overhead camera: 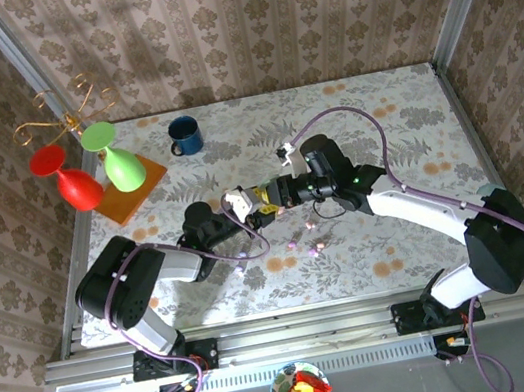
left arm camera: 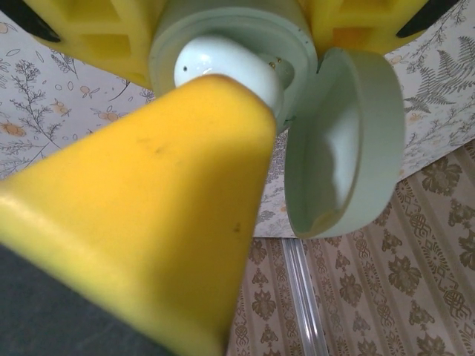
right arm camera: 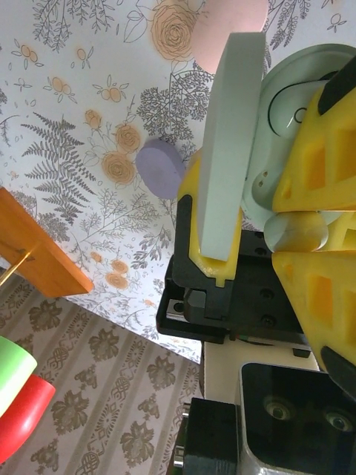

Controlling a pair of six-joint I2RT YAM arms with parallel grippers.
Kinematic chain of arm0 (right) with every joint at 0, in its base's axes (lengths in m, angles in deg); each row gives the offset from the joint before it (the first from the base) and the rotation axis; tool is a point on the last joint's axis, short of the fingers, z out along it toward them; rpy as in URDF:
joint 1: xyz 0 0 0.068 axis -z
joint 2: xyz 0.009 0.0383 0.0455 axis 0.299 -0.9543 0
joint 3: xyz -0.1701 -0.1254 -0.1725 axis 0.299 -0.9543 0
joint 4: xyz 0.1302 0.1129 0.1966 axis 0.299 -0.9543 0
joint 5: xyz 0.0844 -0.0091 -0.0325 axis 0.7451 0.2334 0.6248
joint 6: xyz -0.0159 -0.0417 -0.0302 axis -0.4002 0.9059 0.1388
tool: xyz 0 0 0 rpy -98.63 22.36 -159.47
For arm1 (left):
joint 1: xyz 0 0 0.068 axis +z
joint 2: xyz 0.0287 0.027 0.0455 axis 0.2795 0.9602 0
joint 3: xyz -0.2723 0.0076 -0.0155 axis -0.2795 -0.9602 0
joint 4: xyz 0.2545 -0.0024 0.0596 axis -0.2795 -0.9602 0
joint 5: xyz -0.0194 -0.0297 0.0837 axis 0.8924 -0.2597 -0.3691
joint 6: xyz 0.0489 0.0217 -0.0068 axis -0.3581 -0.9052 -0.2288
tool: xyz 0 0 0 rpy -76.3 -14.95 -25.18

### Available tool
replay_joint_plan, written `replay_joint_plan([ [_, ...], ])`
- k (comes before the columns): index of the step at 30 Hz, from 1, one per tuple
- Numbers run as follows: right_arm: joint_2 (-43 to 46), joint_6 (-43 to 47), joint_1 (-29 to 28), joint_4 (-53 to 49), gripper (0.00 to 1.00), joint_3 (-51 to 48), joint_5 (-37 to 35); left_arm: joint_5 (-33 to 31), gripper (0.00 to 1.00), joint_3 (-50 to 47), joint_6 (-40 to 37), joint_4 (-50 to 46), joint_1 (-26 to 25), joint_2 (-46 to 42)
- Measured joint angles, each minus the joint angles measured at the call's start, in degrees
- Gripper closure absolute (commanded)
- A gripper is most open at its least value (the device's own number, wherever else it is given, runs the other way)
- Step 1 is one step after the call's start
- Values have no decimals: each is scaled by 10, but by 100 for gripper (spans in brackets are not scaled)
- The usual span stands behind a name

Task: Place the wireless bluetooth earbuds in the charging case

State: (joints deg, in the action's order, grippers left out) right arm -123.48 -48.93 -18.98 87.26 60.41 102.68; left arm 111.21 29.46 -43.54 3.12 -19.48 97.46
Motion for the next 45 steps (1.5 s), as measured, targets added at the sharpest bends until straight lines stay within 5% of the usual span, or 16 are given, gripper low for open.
replay_joint_plan([
  [25, 40, -6, -6, -35, 54, 3, -53, -10, 86, 0, 0, -6, 0, -12],
  [37, 118, 47, -6, -38, 51, 5, -59, 3, 86, 0, 0, 1, 0, -17],
  [45, 47, 76, -1, -99, 51, 97, -67, 41, 87, 0, -2, 5, 0, -21],
])
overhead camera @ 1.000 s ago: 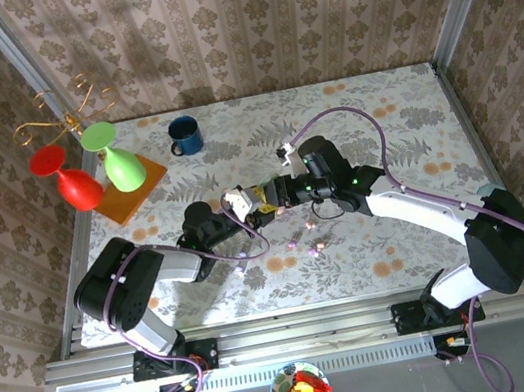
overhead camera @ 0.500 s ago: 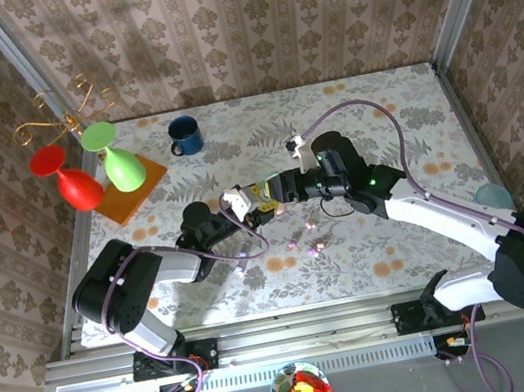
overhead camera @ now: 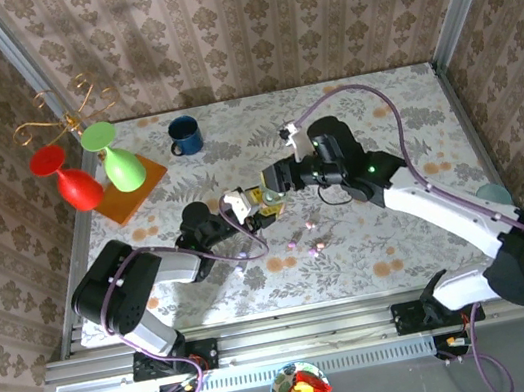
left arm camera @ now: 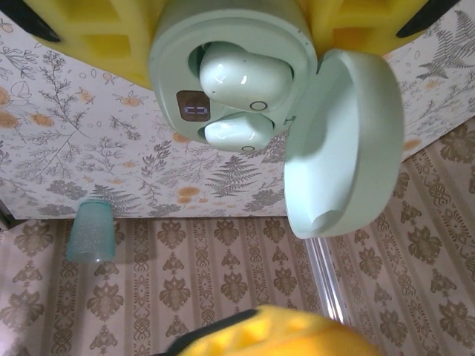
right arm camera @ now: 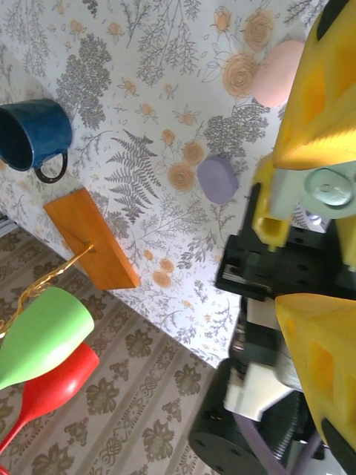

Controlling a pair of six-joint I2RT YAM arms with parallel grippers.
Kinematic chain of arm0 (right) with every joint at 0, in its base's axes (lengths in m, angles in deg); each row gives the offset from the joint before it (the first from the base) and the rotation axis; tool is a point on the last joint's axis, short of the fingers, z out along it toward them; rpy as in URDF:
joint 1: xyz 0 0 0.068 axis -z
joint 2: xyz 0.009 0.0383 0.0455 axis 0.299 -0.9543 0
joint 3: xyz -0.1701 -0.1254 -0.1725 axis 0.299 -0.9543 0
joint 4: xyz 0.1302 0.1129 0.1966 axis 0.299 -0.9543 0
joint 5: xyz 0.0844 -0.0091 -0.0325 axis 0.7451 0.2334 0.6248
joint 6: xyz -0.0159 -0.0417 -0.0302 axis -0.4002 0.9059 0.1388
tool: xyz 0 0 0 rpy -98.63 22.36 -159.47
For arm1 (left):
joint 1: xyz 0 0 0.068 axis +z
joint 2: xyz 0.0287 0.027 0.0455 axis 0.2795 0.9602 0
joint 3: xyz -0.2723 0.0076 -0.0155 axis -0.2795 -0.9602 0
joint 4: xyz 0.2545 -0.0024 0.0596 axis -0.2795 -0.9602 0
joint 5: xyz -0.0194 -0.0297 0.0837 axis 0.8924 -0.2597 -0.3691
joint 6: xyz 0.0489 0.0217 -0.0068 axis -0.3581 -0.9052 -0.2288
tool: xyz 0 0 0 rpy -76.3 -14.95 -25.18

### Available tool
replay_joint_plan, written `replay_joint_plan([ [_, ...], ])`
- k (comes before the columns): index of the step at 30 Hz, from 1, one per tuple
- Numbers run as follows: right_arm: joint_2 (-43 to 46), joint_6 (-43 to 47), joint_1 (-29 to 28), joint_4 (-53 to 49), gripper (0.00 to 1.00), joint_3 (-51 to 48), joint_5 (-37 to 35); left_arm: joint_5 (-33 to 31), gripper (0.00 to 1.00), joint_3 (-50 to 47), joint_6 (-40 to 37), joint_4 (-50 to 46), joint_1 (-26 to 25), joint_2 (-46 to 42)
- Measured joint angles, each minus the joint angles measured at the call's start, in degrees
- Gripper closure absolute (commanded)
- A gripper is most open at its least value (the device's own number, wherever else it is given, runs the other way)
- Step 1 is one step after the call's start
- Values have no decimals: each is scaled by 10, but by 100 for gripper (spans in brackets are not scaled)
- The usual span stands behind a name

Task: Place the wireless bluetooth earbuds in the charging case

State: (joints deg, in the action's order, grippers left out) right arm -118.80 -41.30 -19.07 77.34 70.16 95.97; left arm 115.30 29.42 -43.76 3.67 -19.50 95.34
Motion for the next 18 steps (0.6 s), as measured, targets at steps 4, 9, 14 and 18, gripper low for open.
replay_joint_plan([
  [4, -35, 7, 0, -21, 51, 17, 4, -16, 87, -1, 3, -3, 0, -9],
  [9, -37, 3, 3, -35, 51, 3, 14, -50, 87, -5, 21, -2, 0, -10],
  [14, -4, -18, 3, -32, 51, -45, 20, -66, 86, -5, 33, 2, -2, -10],
  [18, 36, -56, 11, 1, 40, -83, 18, -66, 87, -5, 33, 4, -3, -10],
])
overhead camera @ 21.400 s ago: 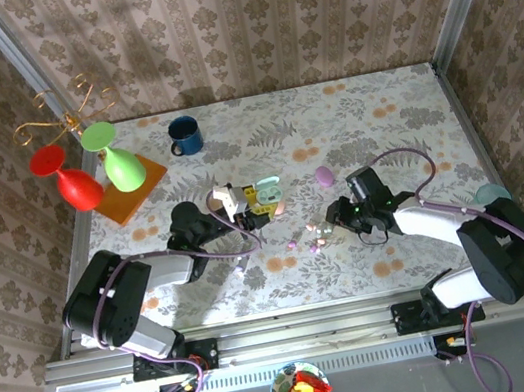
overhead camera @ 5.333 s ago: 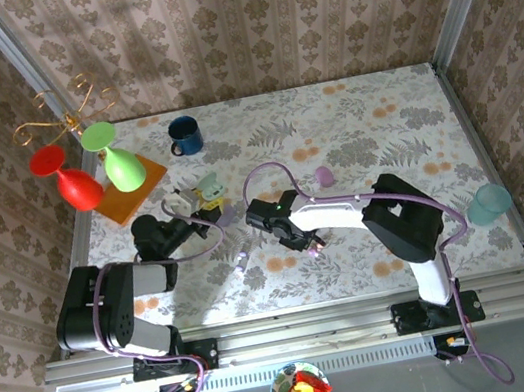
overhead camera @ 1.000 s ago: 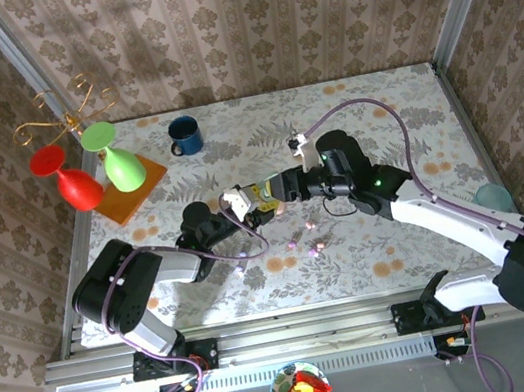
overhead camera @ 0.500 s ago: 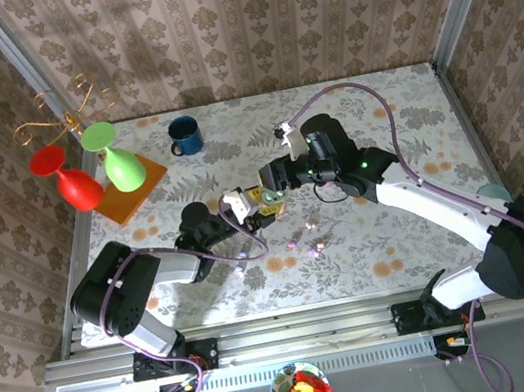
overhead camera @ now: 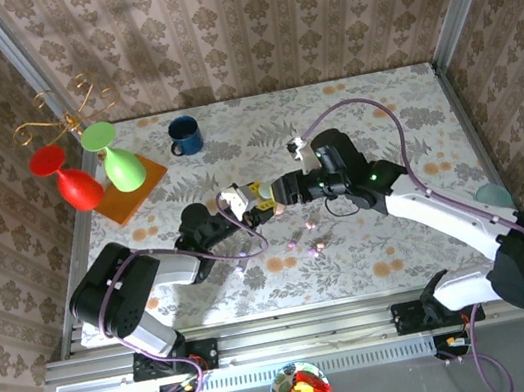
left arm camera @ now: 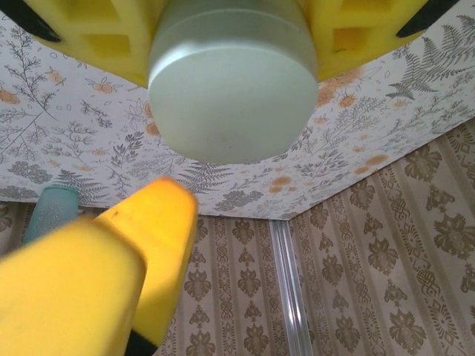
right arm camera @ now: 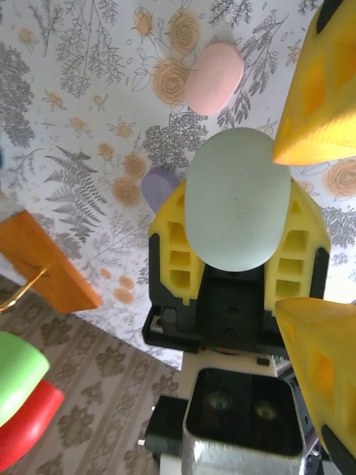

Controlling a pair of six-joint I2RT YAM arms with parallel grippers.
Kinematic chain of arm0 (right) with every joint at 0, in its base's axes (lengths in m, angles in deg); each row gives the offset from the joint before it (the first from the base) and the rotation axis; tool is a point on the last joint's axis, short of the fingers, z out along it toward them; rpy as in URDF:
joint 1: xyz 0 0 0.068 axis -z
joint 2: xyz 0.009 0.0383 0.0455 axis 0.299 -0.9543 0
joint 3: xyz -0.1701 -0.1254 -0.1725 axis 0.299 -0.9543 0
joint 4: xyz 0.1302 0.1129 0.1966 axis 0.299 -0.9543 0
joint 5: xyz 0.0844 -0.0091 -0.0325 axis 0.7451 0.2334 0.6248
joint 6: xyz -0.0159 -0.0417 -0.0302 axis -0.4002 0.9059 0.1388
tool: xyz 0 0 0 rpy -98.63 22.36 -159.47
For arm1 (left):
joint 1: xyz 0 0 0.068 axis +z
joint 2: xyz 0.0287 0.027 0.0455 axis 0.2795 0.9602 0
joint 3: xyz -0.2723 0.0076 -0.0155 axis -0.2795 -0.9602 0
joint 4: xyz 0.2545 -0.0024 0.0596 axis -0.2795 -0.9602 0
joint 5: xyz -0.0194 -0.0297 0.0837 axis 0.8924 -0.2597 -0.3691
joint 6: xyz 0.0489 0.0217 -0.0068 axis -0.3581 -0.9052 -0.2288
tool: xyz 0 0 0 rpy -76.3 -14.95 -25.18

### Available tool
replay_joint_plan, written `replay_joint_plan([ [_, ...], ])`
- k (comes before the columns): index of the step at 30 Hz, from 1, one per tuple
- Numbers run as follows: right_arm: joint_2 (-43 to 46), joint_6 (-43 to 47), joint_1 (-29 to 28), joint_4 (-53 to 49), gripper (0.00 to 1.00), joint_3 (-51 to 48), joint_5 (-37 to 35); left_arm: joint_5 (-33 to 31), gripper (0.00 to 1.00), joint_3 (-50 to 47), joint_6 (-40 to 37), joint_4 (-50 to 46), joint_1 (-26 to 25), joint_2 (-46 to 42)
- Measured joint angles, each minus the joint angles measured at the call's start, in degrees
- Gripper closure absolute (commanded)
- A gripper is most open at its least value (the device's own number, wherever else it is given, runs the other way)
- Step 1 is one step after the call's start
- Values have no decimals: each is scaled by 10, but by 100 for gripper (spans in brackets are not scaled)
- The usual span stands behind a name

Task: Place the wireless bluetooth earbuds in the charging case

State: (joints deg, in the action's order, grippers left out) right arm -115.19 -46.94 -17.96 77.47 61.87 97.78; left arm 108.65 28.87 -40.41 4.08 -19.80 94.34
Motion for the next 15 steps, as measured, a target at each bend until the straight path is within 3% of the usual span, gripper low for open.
replay_joint_plan([
  [5, 14, -78, 35, 67, 33, -37, 24, -2, 87, 0, 0, 0, -1, -19],
  [15, -38, -225, 59, 214, 42, -80, 123, -2, 86, 0, 0, 2, -11, -30],
])
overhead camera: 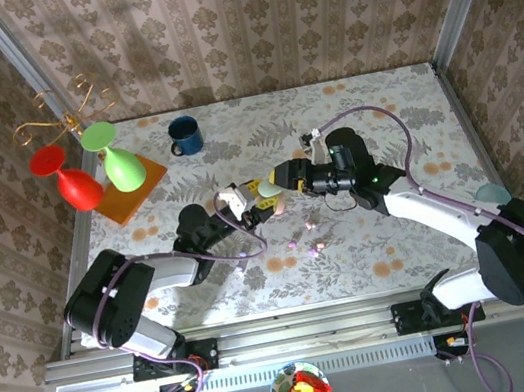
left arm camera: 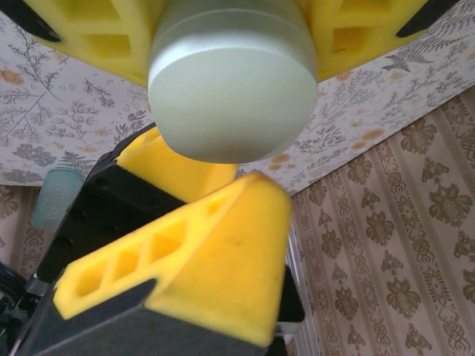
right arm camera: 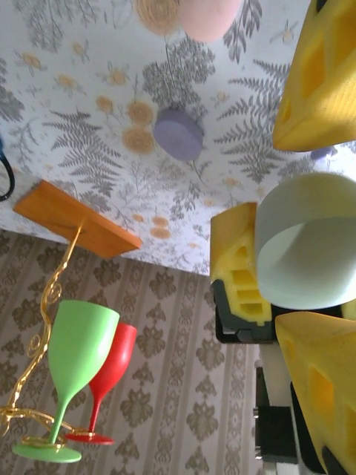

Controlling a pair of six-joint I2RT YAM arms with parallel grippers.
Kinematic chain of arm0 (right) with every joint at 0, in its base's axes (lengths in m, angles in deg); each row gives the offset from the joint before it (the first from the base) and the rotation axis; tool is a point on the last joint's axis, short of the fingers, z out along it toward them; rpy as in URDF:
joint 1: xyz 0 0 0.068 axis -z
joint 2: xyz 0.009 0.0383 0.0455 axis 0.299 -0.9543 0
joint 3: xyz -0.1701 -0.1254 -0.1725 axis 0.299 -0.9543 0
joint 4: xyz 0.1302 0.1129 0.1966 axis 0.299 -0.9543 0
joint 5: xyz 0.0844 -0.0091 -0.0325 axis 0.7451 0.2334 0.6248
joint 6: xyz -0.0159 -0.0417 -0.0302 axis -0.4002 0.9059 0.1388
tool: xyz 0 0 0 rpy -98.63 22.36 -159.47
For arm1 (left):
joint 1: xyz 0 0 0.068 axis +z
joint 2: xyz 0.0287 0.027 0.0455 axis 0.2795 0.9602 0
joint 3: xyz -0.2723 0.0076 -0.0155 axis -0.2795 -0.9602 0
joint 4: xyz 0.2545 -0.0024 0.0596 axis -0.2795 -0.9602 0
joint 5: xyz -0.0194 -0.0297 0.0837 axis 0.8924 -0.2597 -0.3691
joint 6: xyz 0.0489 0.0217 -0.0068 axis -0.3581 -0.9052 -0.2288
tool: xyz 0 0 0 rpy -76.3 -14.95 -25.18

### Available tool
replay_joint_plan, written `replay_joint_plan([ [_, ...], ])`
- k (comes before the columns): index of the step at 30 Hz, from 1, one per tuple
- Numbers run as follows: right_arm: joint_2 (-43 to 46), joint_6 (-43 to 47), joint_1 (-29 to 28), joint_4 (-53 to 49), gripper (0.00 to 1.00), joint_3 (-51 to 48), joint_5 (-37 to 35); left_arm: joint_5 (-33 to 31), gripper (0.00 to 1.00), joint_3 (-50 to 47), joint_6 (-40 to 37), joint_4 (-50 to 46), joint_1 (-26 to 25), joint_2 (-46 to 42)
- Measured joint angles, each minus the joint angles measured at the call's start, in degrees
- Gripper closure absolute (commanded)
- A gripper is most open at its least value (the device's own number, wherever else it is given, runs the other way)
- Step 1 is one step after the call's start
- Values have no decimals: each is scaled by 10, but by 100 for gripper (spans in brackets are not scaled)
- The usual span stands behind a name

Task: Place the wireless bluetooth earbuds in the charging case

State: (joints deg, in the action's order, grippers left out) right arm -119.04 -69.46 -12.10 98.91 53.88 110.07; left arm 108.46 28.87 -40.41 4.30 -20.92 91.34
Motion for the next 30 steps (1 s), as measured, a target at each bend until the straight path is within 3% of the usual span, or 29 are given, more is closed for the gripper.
replay_joint_plan([
  [10, -7, -67, 10, 82, 60, -38, 34, -1, 86, 2, 0, 2, -3, 0],
  [14, -8, -76, 16, 102, 74, -43, 43, -6, 85, 5, 1, 7, -3, 0],
  [18, -8, -80, 22, 127, 81, -51, 47, -8, 80, 12, 2, 6, -3, 3],
  [24, -7, -79, 26, 140, 84, -60, 46, -8, 48, 13, 2, 6, -3, 6],
  [28, -7, -76, 35, 140, 84, -61, 45, -11, 17, 13, -5, 7, -3, 6],
  [30, -7, -73, 45, 139, 84, -61, 42, -13, 7, 10, -6, 7, -3, 5],
])
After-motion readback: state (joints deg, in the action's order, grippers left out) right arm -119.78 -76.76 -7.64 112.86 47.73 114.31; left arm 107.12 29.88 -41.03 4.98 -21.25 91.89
